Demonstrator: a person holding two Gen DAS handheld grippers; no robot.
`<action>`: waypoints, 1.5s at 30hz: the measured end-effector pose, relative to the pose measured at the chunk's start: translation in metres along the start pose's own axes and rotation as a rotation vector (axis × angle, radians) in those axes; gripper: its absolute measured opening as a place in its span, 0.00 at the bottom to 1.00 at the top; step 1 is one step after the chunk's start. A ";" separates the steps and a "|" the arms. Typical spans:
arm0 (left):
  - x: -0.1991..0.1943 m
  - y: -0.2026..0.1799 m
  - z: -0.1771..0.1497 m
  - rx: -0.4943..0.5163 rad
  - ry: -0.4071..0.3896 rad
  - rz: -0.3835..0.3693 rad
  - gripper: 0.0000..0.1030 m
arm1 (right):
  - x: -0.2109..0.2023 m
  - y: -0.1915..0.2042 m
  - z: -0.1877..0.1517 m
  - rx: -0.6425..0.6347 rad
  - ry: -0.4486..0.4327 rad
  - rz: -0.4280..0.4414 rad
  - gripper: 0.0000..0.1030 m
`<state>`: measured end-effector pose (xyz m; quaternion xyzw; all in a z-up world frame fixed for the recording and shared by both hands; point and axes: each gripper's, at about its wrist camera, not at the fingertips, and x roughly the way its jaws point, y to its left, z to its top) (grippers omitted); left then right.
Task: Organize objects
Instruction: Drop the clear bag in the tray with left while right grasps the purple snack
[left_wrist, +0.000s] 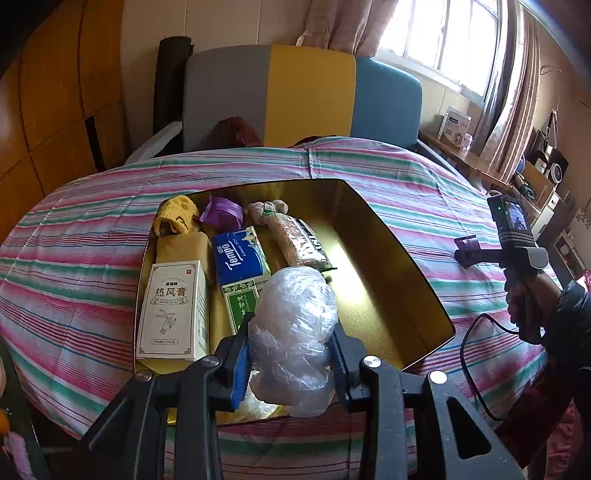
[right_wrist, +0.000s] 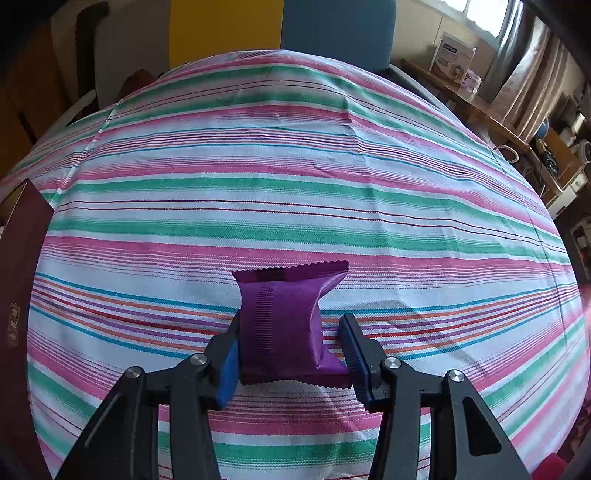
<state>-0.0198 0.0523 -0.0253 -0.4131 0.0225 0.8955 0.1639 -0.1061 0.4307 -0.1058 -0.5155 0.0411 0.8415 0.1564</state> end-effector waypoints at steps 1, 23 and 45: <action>0.000 0.000 0.000 0.001 0.001 0.000 0.35 | 0.000 0.000 0.000 0.000 0.000 0.000 0.49; 0.059 0.002 0.066 -0.164 0.118 -0.219 0.35 | 0.000 0.002 0.001 -0.044 -0.006 -0.024 0.47; 0.204 -0.024 0.127 -0.204 0.280 -0.188 0.51 | 0.005 0.005 0.004 -0.071 -0.006 -0.029 0.48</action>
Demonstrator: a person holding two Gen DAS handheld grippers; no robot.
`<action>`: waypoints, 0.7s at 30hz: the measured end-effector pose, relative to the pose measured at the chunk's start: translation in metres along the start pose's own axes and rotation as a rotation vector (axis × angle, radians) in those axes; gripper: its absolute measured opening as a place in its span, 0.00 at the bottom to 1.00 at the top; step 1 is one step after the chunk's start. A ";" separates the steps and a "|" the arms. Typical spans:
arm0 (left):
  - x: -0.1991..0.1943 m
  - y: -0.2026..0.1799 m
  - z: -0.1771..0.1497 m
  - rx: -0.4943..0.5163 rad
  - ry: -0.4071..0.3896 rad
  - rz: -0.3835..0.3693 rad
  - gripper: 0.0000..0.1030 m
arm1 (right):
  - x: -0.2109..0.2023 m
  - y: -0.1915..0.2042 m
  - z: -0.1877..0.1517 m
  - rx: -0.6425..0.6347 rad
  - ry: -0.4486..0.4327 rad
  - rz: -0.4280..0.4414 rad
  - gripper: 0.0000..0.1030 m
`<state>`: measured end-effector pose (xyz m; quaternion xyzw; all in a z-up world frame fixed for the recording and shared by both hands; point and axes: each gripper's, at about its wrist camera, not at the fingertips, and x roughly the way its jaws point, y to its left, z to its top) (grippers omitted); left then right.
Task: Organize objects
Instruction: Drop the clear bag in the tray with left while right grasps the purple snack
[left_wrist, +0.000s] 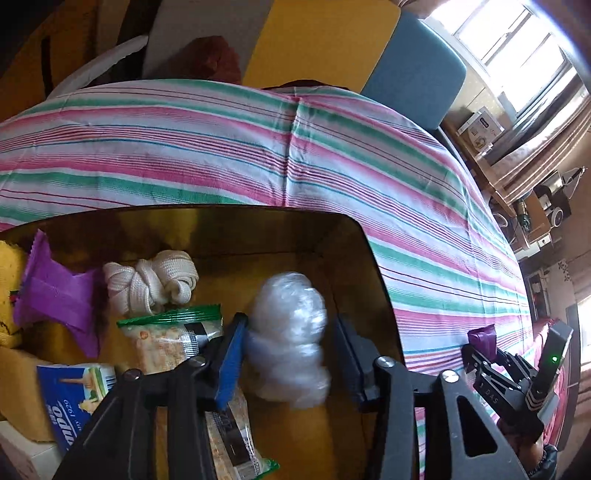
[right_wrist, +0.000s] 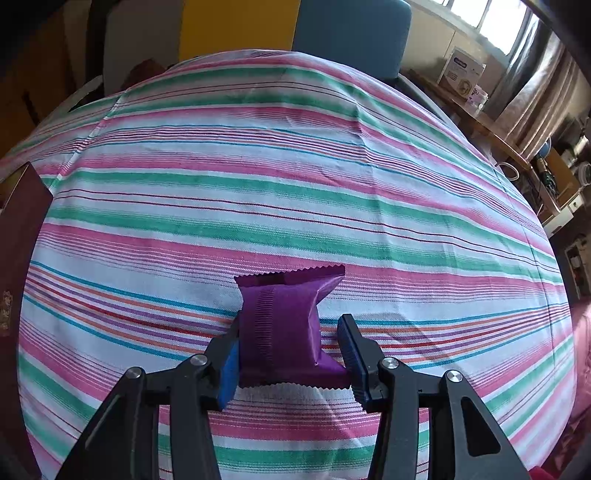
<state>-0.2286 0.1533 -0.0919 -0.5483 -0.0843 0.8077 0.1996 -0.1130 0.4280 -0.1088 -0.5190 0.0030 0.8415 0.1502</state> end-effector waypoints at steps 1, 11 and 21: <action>-0.003 0.000 -0.001 0.001 0.000 -0.010 0.54 | 0.000 0.000 0.000 0.001 0.000 0.001 0.48; -0.083 0.001 -0.060 0.143 -0.158 0.061 0.54 | 0.000 -0.002 -0.001 -0.009 -0.011 0.002 0.47; -0.143 0.044 -0.153 0.142 -0.218 0.166 0.55 | -0.003 0.000 -0.003 -0.030 -0.030 -0.031 0.47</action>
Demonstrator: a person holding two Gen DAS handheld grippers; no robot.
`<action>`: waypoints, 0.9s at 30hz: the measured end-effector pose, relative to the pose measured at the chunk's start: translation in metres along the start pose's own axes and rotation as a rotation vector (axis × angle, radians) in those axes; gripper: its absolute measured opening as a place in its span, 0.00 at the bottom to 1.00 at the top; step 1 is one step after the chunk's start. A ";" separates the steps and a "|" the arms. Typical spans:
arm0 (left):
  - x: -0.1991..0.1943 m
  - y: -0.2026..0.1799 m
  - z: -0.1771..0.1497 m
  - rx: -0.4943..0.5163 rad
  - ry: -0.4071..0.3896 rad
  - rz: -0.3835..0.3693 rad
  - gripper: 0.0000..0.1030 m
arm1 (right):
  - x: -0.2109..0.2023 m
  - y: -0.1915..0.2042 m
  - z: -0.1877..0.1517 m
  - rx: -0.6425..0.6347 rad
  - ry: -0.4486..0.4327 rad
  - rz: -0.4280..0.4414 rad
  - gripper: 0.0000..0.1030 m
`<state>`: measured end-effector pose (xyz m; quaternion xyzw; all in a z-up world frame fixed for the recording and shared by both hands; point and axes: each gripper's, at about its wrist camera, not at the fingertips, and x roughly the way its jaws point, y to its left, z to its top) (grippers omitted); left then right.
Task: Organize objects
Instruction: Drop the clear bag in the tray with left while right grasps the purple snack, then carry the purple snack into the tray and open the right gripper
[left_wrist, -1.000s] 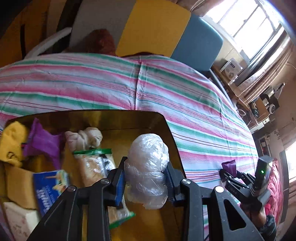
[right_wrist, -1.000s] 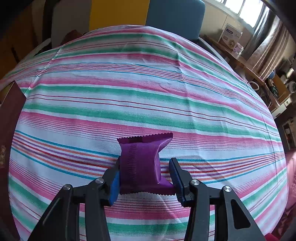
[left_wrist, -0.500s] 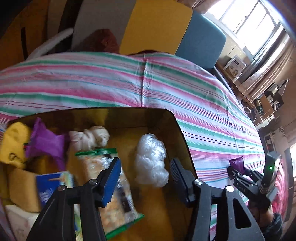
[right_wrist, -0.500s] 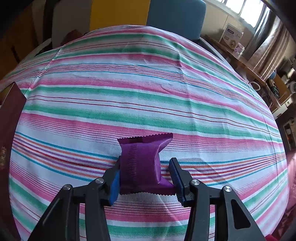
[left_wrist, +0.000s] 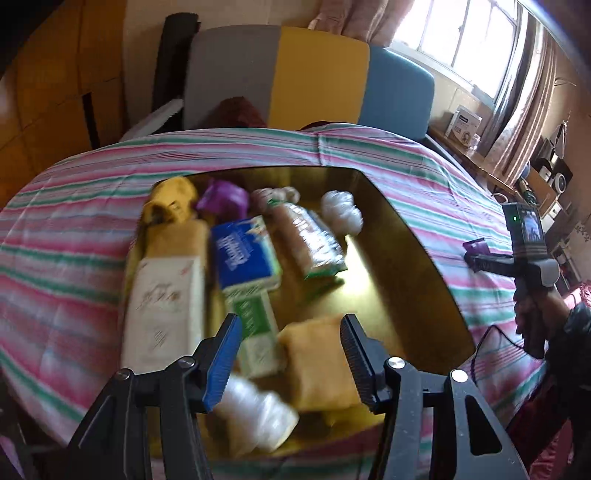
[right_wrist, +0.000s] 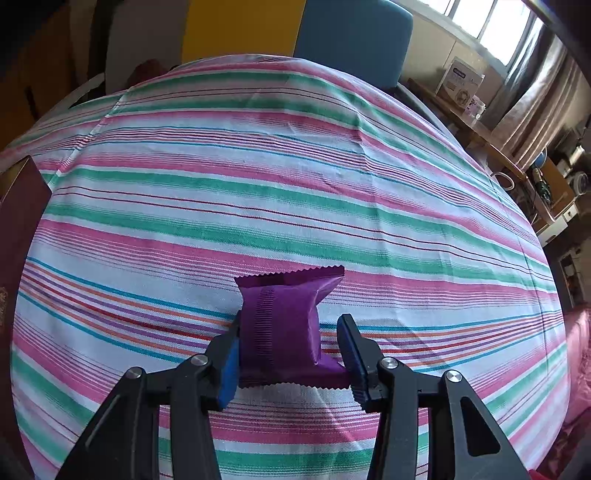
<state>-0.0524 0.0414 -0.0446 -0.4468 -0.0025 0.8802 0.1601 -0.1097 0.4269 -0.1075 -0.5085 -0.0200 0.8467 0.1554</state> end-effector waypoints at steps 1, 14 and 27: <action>-0.004 0.004 -0.006 -0.001 -0.002 0.007 0.55 | -0.001 0.000 0.000 0.002 -0.001 -0.003 0.47; -0.028 0.051 -0.034 -0.110 -0.040 0.041 0.55 | -0.112 0.059 0.001 -0.052 -0.162 0.288 0.47; -0.034 0.054 -0.032 -0.117 -0.069 0.069 0.65 | -0.128 0.230 -0.023 -0.372 -0.059 0.485 0.47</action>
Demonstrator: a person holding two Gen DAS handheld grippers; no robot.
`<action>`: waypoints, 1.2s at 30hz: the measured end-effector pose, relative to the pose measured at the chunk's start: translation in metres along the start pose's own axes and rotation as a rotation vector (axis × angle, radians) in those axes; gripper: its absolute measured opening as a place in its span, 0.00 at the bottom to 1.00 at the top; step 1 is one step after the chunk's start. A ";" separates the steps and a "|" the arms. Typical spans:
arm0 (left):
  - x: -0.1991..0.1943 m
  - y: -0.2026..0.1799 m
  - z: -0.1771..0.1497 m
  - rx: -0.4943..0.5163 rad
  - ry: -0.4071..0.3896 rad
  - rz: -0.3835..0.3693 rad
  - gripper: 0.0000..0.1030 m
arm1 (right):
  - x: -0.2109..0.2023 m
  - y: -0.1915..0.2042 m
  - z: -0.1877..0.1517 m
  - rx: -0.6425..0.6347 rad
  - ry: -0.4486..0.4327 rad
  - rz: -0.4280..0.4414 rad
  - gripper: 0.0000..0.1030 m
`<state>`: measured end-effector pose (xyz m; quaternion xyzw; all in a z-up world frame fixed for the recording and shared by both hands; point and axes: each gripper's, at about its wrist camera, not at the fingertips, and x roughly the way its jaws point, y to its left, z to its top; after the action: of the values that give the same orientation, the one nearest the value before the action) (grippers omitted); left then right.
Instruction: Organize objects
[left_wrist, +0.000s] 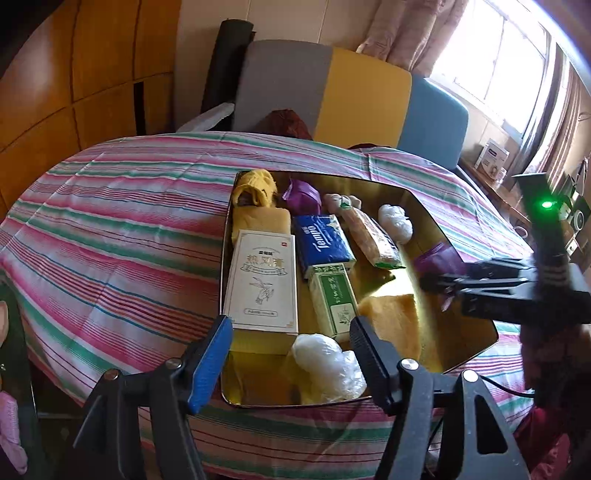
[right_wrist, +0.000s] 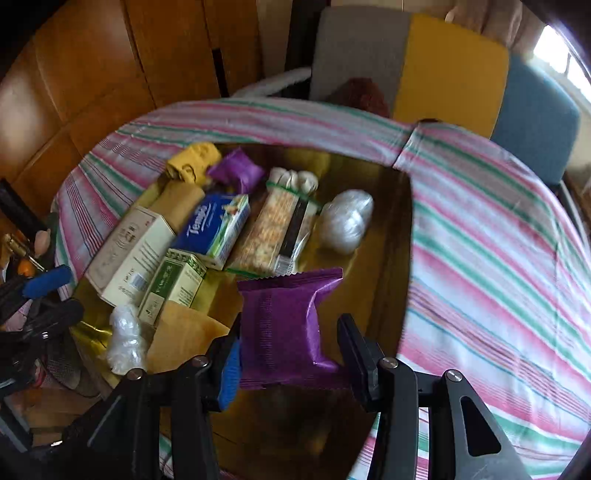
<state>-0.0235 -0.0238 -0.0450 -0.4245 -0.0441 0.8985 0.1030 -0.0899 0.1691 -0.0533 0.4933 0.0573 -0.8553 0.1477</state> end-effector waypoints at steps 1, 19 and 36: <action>0.001 0.000 0.000 0.002 0.001 0.004 0.65 | 0.009 0.002 0.001 -0.002 0.017 0.005 0.47; -0.028 -0.006 0.011 0.003 -0.131 0.197 0.75 | -0.014 0.002 -0.014 0.055 -0.076 -0.057 0.72; -0.044 -0.025 0.002 -0.016 -0.192 0.253 0.76 | -0.072 0.018 -0.072 0.188 -0.276 -0.115 0.79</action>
<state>0.0060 -0.0092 -0.0059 -0.3396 -0.0070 0.9403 -0.0190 0.0094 0.1838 -0.0268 0.3786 -0.0155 -0.9236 0.0581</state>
